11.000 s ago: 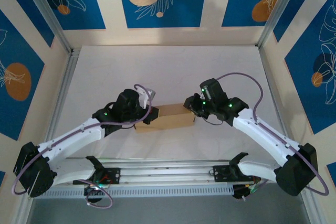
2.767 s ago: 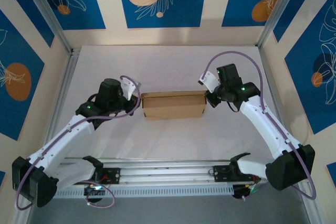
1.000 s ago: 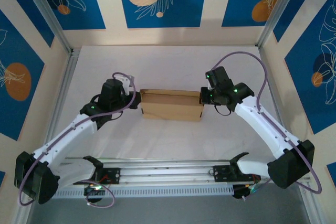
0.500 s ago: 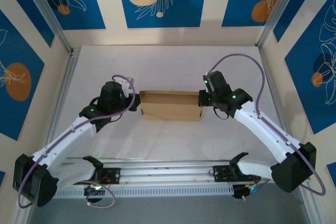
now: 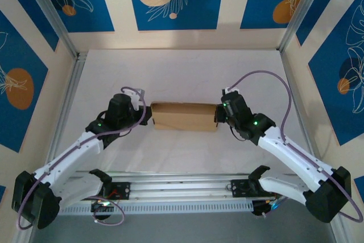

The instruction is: Fold the paper box

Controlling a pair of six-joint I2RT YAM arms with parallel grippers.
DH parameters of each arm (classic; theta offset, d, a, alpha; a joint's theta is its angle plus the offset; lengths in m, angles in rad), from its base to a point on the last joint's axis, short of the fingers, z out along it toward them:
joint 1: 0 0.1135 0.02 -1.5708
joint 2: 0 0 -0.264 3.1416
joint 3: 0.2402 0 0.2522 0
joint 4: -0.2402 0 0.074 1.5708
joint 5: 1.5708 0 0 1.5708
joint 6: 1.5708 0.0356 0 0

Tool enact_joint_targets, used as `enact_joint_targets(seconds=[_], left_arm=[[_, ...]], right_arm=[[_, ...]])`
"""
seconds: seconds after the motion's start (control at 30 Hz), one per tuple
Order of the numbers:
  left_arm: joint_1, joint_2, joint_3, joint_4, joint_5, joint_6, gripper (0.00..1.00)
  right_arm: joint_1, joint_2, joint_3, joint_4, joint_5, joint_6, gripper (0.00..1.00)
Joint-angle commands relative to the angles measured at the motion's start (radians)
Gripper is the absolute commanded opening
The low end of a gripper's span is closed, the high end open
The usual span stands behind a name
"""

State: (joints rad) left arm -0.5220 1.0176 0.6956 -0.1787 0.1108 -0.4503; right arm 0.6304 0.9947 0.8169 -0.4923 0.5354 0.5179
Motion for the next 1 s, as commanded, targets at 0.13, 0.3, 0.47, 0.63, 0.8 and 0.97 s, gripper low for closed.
enact_joint_targets(seconds=[0.13,0.3,0.47,0.63,0.8,0.97], left_arm=[[-0.004,0.013,-0.031,-0.116,-0.034,0.014,0.0],[-0.005,0.02,-0.013,-0.13,-0.042,0.043,0.0],[-0.01,0.025,-0.004,-0.133,-0.045,0.054,0.0],[-0.024,0.03,-0.008,-0.126,-0.045,0.056,0.0],[-0.041,0.034,-0.006,-0.129,-0.061,0.065,0.0],[-0.054,0.04,0.001,-0.133,-0.072,0.073,0.0]], right_arm=[[0.009,-0.098,-0.043,-0.061,-0.114,-0.021,0.39],[0.008,-0.167,-0.031,-0.035,-0.192,-0.062,0.61],[0.001,-0.23,-0.022,0.005,-0.286,-0.085,0.71],[-0.026,-0.263,-0.015,0.044,-0.385,-0.053,0.63],[-0.075,-0.21,0.059,0.003,-0.409,0.058,0.19],[-0.095,-0.107,0.155,-0.061,-0.376,0.115,0.0]])
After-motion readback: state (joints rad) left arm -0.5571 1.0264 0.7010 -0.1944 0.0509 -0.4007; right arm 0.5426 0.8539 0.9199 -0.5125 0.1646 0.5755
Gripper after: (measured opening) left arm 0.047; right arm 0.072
